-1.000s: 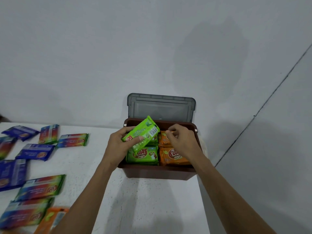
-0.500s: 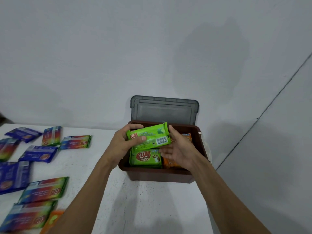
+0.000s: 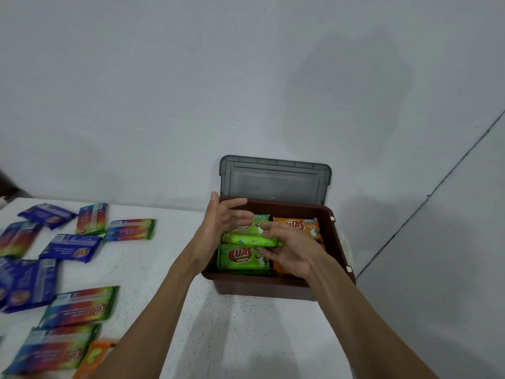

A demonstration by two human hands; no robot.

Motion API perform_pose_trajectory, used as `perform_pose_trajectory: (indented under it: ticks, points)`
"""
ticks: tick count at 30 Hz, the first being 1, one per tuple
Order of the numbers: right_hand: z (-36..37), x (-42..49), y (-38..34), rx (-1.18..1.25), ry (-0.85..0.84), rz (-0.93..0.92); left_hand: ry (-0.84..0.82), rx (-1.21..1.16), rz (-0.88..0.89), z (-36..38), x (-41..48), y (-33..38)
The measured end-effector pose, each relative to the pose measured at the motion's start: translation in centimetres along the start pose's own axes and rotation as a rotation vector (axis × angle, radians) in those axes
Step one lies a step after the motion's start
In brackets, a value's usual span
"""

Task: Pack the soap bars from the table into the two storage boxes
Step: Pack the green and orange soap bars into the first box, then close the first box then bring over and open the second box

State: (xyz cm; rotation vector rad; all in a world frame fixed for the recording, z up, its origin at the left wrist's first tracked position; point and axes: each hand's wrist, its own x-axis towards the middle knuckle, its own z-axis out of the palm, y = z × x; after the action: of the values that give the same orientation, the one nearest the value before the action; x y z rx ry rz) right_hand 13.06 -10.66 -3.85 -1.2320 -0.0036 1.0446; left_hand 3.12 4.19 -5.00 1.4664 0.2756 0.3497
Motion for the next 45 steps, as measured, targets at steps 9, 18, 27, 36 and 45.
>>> perform_pose_trajectory:
  ticks: [9,18,27,36,45]
  points:
    - [-0.3,1.4,0.6,-0.434,-0.036,-0.115,0.331,0.259,-0.017,-1.6,0.0,-1.9]
    - [0.6,1.9,2.3,-1.349,0.246,-0.436,0.347,0.246,0.014,-1.7,0.0,-4.1]
    - [-0.1,1.5,0.6,-1.459,0.265,-0.477,0.34,0.291,0.017,-2.1,0.1,-4.0]
    - [-5.1,1.4,-7.1,-1.137,0.519,-0.653,0.428,0.396,-0.065,-3.4,4.1,-1.9]
    - [-10.5,5.7,-9.6,-0.862,0.717,-0.419,0.376,0.655,-0.306,-1.5,9.5,0.2]
